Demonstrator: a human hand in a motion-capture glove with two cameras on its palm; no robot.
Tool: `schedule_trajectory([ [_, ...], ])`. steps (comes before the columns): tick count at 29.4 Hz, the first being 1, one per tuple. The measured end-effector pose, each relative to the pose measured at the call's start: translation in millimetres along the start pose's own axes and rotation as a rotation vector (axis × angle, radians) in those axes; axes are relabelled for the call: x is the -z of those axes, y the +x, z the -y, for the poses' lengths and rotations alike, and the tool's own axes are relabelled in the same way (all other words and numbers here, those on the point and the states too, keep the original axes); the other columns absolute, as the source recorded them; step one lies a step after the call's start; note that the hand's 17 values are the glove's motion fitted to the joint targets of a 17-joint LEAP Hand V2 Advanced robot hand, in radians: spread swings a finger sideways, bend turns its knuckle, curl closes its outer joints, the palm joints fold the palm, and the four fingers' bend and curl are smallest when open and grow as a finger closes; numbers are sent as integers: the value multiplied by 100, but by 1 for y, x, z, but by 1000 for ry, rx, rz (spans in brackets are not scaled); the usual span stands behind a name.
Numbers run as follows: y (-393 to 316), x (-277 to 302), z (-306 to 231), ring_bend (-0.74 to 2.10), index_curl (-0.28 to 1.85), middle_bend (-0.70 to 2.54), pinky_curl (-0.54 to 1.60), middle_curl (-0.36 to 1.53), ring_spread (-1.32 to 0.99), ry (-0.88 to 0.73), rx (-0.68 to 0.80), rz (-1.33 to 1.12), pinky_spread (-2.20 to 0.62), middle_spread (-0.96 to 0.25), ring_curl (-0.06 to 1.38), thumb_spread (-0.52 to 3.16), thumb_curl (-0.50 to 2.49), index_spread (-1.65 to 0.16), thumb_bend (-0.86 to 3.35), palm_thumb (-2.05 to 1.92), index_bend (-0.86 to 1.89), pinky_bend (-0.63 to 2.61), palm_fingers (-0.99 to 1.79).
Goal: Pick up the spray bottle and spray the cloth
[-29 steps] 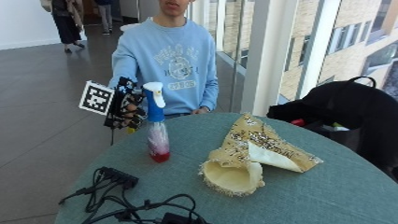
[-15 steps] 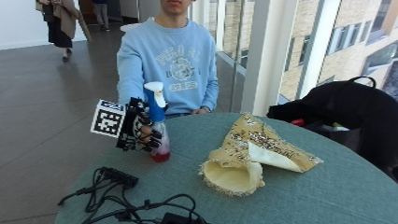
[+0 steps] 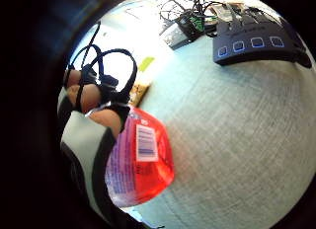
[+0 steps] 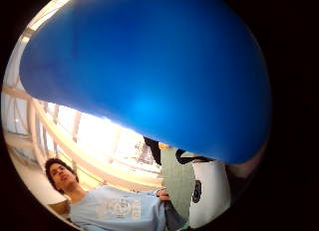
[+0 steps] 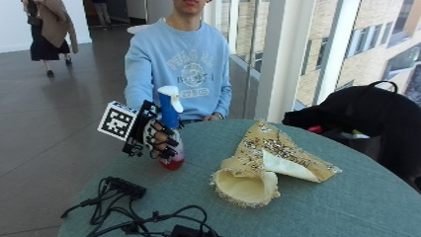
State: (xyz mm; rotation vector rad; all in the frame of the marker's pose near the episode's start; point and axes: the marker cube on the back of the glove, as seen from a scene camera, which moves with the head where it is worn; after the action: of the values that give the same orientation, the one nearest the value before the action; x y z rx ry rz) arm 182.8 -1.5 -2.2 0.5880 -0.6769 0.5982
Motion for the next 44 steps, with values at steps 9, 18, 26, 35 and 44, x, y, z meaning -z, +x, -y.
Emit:
schedule_trajectory([
  [9, -44, 3, 24, 55, 24, 27, 35, 39, -4, -166, 94, -118, 9, -11, 36, 78, 49, -28, 4, 93, 12, 40, 102],
  [18, -86, -23, 69, 58, 23, 26, 36, 40, -3, -526, 124, -408, 5, -10, 37, 72, 55, -26, -1, 94, 8, 40, 108],
  [26, -97, -58, 93, 59, 22, 27, 36, 42, -3, -726, 53, -609, 4, -9, 38, 69, 59, -25, -2, 95, 8, 40, 109],
  [35, -97, -85, 95, 60, 21, 26, 37, 42, -3, -844, 16, -698, 4, -9, 38, 68, 62, -24, -3, 94, 9, 41, 109],
  [44, -91, -91, 96, 61, 21, 26, 37, 43, -3, -890, -16, -761, 3, -8, 38, 67, 64, -24, -3, 93, 9, 42, 110],
])
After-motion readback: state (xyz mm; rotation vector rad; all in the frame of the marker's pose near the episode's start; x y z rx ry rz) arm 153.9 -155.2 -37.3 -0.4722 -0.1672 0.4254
